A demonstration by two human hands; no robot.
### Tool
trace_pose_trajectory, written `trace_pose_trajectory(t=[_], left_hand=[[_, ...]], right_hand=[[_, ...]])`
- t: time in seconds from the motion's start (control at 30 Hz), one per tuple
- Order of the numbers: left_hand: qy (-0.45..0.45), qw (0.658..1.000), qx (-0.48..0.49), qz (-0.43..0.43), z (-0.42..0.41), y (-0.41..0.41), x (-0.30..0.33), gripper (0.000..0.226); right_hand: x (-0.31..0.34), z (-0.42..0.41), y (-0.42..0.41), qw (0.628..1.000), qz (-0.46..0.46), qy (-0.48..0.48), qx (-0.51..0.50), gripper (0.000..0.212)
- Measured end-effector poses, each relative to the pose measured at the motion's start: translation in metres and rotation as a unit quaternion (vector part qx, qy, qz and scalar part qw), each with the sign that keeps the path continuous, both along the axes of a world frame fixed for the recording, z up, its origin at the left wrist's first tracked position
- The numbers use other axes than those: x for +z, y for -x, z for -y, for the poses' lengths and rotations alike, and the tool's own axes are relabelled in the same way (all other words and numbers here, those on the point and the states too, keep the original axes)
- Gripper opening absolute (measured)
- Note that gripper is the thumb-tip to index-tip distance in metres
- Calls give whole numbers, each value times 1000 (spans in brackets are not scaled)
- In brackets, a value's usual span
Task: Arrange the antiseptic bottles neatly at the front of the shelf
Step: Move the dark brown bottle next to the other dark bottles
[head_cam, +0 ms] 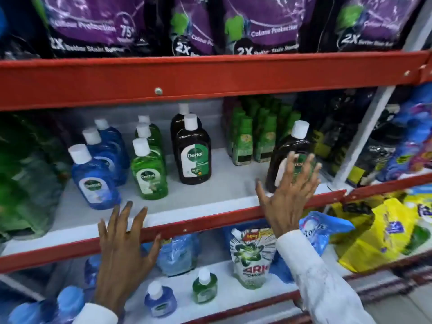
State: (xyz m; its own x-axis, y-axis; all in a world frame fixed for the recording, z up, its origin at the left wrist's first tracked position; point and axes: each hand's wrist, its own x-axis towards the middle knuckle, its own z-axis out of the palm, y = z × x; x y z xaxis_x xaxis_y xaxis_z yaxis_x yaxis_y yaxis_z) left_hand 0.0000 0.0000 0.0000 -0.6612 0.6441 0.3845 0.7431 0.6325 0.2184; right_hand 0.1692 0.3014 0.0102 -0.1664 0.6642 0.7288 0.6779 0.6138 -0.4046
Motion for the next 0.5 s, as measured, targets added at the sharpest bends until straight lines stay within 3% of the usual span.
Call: trace_pose_trajectory(t=[0.1,0.2,0.4,0.5], left_hand=[[7,1000,2,6,4,4,-7,86],[-6,1000,6,-5,10,10,-13,85],[-3,1000,16,-13,22,13,-19,74],[17,999,13,-24,23,9,-21,79]], right_hand=[[4,-18,-2,989,-100,111,-10,123],[7,-30,1,975,-141,173,26,125],[14,-16,3,976,-151,152,30,117],[22,18,18,974,-157,138,88,114]])
